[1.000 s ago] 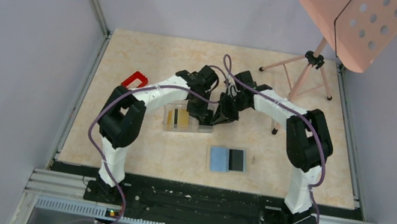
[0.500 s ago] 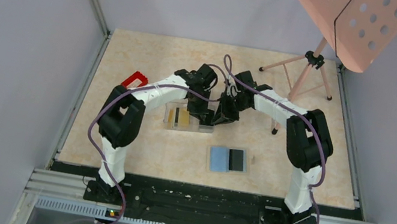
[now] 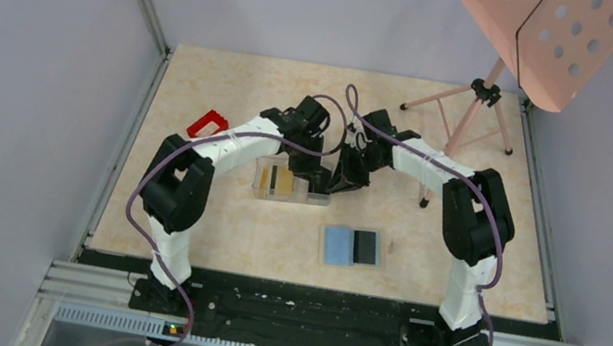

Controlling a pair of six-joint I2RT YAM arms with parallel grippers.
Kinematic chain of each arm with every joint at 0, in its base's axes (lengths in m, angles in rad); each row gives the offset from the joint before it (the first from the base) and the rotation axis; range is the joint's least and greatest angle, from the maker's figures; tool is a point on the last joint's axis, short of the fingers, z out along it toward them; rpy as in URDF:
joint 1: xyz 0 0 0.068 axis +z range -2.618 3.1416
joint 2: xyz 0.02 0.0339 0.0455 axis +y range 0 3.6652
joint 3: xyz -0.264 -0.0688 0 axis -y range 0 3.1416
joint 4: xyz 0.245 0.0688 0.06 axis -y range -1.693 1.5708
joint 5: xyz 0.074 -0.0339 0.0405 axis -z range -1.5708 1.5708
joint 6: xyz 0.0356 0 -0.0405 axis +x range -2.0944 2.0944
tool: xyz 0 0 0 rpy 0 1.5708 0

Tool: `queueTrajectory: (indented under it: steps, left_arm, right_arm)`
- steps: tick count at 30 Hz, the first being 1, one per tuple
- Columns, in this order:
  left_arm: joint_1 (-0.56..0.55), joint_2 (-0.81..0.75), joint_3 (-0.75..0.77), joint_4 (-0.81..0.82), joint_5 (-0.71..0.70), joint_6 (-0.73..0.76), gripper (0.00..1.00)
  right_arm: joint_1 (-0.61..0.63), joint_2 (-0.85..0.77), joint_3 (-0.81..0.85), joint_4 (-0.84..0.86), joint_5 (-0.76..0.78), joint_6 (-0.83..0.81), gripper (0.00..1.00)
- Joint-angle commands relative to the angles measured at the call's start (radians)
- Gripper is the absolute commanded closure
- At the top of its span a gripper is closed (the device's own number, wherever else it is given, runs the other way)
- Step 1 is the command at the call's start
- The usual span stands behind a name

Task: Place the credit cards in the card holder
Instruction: Pick up the credit card from the storage box.

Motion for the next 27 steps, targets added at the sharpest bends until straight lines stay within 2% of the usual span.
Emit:
queueTrajectory:
  steps: [1, 9, 17, 22, 27]
  left_arm:
    - [-0.018, -0.024, -0.001, 0.171, 0.140, -0.050, 0.77]
    - [-0.005, -0.018, -0.059, 0.260, 0.187, -0.096, 0.78]
    - [-0.001, -0.001, -0.067, 0.198, 0.129, -0.091, 0.81]
    - [-0.001, 0.011, -0.055, 0.187, 0.141, -0.074, 0.72]
    - [0.019, -0.054, -0.108, 0.254, 0.165, -0.084, 0.70]
  right_arm:
    - [0.007, -0.033, 0.004, 0.000, -0.040, -0.016, 0.91]
    - [0.003, -0.039, 0.003, -0.002, -0.041, -0.018, 0.91]
    - [0.000, -0.041, 0.004, -0.001, -0.041, -0.019, 0.90]
    - [0.000, -0.042, 0.004, 0.001, -0.043, -0.021, 0.88]
    - [-0.002, -0.051, 0.010, -0.001, -0.045, -0.022, 0.84]
